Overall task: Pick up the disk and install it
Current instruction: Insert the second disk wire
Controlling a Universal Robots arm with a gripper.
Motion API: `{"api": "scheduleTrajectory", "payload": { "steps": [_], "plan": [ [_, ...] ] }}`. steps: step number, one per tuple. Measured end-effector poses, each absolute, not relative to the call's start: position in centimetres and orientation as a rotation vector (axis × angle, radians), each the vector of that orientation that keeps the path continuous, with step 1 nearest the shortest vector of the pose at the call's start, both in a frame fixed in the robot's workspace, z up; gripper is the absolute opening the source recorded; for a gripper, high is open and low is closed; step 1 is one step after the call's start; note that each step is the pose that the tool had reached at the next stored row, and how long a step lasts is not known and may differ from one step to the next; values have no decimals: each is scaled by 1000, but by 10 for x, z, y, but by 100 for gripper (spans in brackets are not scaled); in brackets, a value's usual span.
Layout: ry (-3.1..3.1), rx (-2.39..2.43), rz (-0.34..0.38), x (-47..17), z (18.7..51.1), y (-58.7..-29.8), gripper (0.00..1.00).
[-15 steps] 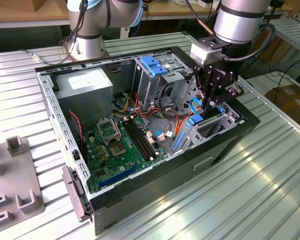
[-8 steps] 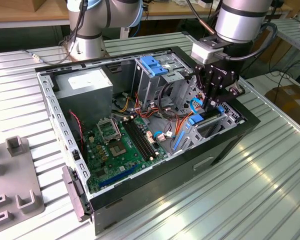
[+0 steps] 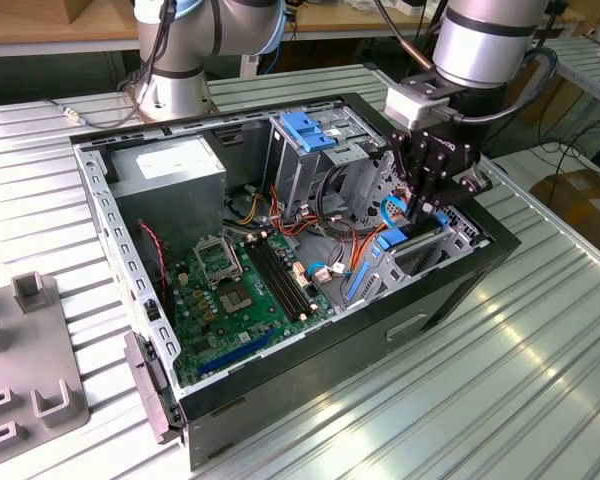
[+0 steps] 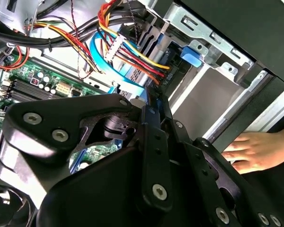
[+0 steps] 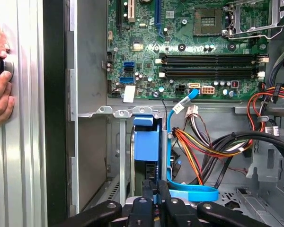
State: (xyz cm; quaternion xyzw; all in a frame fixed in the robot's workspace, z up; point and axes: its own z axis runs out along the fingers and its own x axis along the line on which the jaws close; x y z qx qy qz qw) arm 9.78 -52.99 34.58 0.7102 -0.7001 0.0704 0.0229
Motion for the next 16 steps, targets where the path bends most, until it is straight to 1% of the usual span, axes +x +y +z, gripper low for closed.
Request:
{"api": "scheduleTrajectory", "payload": {
  "steps": [8, 16],
  "plan": [
    [-2194, 2221, 173, 98, 346, -537, 16],
    [-2194, 2222, 172, 98, 346, -538, 16]
  ]
}}
